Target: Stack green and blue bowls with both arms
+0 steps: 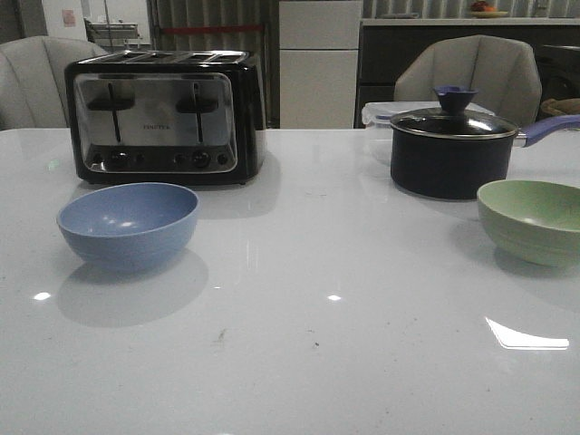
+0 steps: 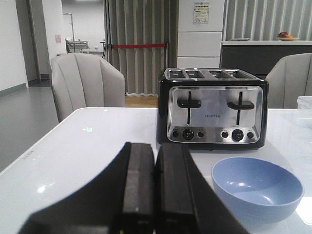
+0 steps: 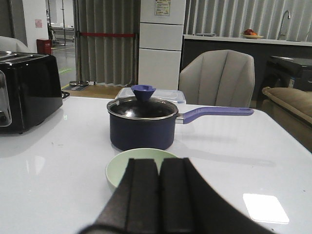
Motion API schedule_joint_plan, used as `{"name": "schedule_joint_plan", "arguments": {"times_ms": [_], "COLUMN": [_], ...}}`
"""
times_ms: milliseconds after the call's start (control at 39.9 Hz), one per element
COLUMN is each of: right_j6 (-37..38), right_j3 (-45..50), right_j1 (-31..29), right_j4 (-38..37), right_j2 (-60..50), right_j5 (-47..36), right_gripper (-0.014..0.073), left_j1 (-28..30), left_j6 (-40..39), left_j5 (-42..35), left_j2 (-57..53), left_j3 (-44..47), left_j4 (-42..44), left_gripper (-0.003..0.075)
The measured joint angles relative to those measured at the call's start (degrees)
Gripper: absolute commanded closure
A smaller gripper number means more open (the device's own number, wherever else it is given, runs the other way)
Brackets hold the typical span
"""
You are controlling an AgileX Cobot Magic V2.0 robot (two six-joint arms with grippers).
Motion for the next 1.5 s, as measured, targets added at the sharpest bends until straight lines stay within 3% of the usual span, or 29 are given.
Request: {"name": "schedule_joint_plan", "arguments": {"times_ms": [1026,1227,1502], "right_j6": [0.00,0.00,0.00], "right_j3": [-1.30,-12.66,-30.49], "right_j1": [0.00,0.00,0.00], "right_j4": [0.60,0.60,0.60], "right_j2": [0.00,0.00,11.00], "right_j5": [0.11,7.63,22.71], "right_gripper": [0.0536,0.0536,0.0536], "left_j1": [0.00,0.00,0.00], "left_j6": [0.00,0.00,0.00], "left_j5": [-0.55,5.24,21.70], "left_j2": [0.00,0.00,9.28], "left_j3": [-0.83,-10.50,-29.50], "left_j4": [-0.85,-1.46,-1.46], "left_gripper": [0.0627,0.0627,0.0627]}}
